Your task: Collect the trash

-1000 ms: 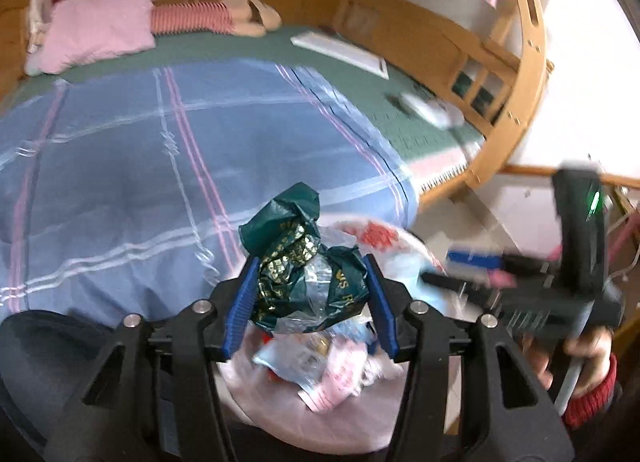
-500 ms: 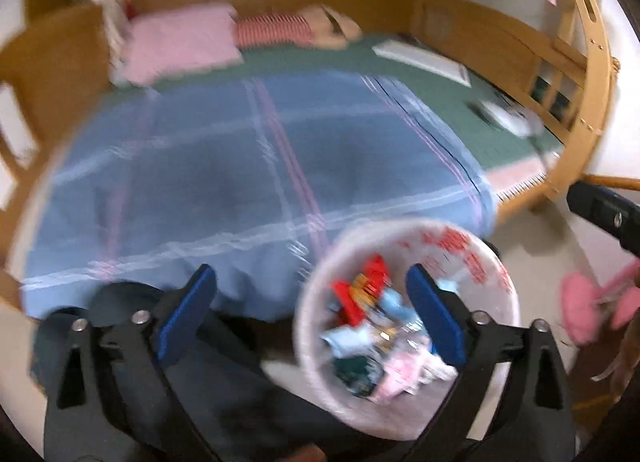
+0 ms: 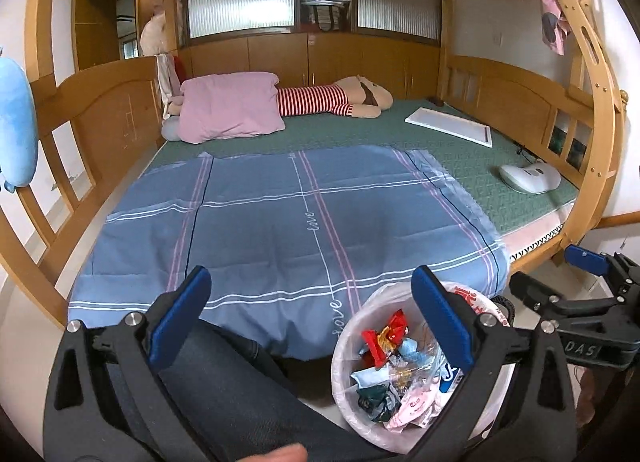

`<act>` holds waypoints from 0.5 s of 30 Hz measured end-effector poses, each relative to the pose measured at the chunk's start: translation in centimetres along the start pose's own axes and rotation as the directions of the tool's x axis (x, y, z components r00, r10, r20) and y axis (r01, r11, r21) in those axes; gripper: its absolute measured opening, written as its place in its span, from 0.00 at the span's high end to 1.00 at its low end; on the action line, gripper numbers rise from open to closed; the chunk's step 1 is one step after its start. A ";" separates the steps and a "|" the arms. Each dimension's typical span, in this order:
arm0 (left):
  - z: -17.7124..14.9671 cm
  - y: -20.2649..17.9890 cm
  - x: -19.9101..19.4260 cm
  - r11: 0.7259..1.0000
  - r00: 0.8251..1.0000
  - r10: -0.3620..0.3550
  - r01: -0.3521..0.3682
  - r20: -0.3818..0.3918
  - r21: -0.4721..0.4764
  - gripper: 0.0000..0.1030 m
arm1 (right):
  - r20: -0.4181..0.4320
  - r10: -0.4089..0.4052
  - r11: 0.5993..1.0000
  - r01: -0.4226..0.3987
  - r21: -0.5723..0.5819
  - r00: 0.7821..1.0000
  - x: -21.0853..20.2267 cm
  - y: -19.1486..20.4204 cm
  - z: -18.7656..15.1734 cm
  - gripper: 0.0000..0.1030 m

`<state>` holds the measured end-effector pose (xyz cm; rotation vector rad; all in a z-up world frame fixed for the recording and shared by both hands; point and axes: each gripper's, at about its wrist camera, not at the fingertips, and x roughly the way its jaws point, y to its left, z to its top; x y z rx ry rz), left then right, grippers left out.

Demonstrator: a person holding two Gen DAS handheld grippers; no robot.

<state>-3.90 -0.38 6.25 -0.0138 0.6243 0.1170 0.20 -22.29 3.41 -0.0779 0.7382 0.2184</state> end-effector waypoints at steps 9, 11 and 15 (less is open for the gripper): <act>-0.1 -0.6 -0.4 1.000 1.000 -0.012 0.012 -0.009 0.013 0.03 | -0.014 0.004 1.000 -0.004 -0.002 1.000 0.3 0.3 -0.1 0.03; -0.1 -0.6 -0.4 1.000 1.000 -0.015 0.015 -0.012 0.016 0.03 | -0.016 0.005 1.000 -0.005 0.003 1.000 0.4 0.2 -0.1 0.03; -0.1 -0.8 -0.3 1.000 1.000 -0.016 0.016 -0.016 0.017 0.03 | -0.017 0.008 1.000 -0.008 0.000 1.000 0.5 0.2 -0.1 0.03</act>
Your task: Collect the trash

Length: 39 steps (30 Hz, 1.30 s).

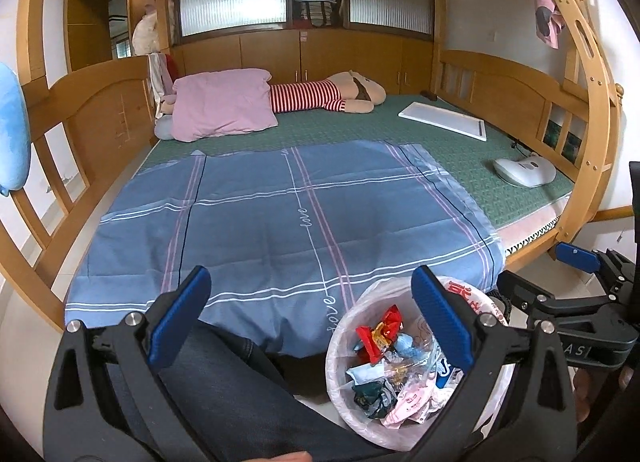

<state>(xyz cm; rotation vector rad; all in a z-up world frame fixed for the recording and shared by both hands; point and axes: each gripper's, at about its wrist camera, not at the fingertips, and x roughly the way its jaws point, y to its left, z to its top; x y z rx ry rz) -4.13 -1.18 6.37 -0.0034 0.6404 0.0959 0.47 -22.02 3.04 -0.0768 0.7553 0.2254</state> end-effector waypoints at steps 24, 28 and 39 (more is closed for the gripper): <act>0.0 0.0 0.1 1.000 1.000 0.006 -0.006 -0.001 0.001 0.03 | -0.004 -0.005 1.000 0.005 0.003 1.000 0.6 0.5 -0.2 0.03; 0.0 0.0 0.1 1.000 1.000 0.005 -0.005 0.000 0.000 0.03 | -0.004 -0.006 1.000 0.006 0.004 1.000 0.5 0.4 -0.2 0.03; 0.0 0.0 0.0 1.000 1.000 0.008 -0.008 -0.002 0.000 0.03 | -0.007 -0.009 1.000 0.009 0.006 1.000 0.5 0.2 -0.2 0.03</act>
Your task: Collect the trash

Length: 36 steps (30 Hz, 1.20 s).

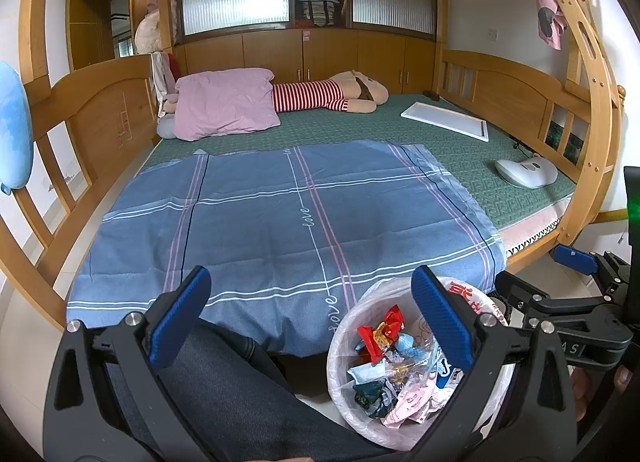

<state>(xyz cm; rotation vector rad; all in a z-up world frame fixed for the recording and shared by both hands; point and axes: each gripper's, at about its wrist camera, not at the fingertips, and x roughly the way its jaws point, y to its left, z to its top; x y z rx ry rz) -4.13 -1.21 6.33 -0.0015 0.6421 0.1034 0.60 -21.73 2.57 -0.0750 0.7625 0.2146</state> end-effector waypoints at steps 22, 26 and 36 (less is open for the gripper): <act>-0.2 -0.2 -0.4 1.000 1.000 -0.005 0.005 0.003 -0.004 0.03 | -0.009 -0.002 1.000 0.002 0.001 1.000 0.2 -0.4 0.0 0.03; -0.3 -0.3 -0.5 1.000 1.000 -0.007 0.007 0.008 -0.001 0.03 | -0.012 -0.003 1.000 0.003 0.003 1.000 0.4 -0.4 -0.2 0.03; -0.4 -0.7 -0.8 1.000 0.999 0.023 -0.024 0.043 0.019 0.03 | -0.025 -0.007 1.000 0.008 0.012 1.000 0.9 -0.7 -0.3 0.03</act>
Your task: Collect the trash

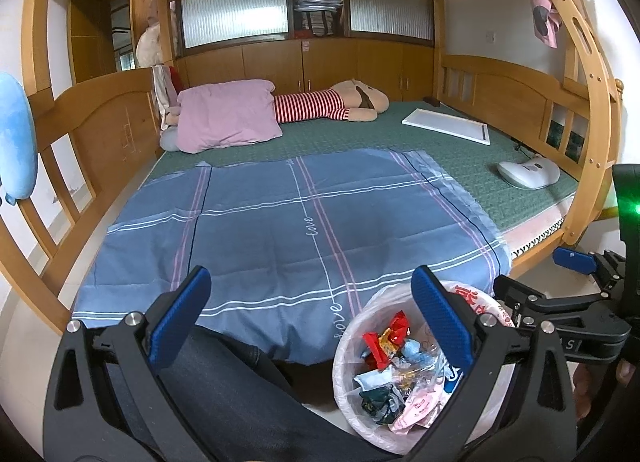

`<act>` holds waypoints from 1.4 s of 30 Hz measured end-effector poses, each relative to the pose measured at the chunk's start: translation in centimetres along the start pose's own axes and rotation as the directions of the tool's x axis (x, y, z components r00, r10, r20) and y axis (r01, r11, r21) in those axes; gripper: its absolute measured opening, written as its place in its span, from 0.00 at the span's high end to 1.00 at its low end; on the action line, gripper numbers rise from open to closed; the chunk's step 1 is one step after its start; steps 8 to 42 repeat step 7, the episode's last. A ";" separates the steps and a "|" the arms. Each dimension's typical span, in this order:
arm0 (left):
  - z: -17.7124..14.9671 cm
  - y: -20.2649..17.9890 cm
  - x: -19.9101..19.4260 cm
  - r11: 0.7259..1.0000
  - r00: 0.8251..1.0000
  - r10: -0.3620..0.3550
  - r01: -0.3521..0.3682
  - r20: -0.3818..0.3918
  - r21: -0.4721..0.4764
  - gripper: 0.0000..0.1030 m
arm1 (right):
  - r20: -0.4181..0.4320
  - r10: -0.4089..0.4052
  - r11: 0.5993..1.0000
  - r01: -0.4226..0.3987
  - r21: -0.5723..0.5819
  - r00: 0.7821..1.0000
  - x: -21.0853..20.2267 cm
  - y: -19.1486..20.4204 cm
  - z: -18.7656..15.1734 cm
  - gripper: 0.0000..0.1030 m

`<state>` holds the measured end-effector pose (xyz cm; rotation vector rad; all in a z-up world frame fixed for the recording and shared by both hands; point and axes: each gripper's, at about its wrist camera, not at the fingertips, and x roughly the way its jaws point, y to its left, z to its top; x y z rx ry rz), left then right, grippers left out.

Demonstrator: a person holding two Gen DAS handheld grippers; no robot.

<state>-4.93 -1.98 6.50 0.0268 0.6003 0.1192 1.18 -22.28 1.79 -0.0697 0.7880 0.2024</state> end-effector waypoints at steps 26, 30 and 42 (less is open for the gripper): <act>0.0 0.7 1.9 1.000 0.999 0.024 -0.025 -0.036 -0.010 0.03 | 0.086 0.036 0.998 -0.040 0.043 0.996 -1.5 -0.6 0.6 0.03; 0.0 0.7 1.9 1.000 0.999 0.024 -0.025 -0.036 -0.010 0.03 | 0.086 0.036 0.998 -0.040 0.043 0.996 -1.5 -0.6 0.6 0.03; 0.0 0.7 1.9 1.000 0.999 0.024 -0.025 -0.036 -0.010 0.03 | 0.086 0.036 0.998 -0.040 0.043 0.996 -1.5 -0.6 0.6 0.03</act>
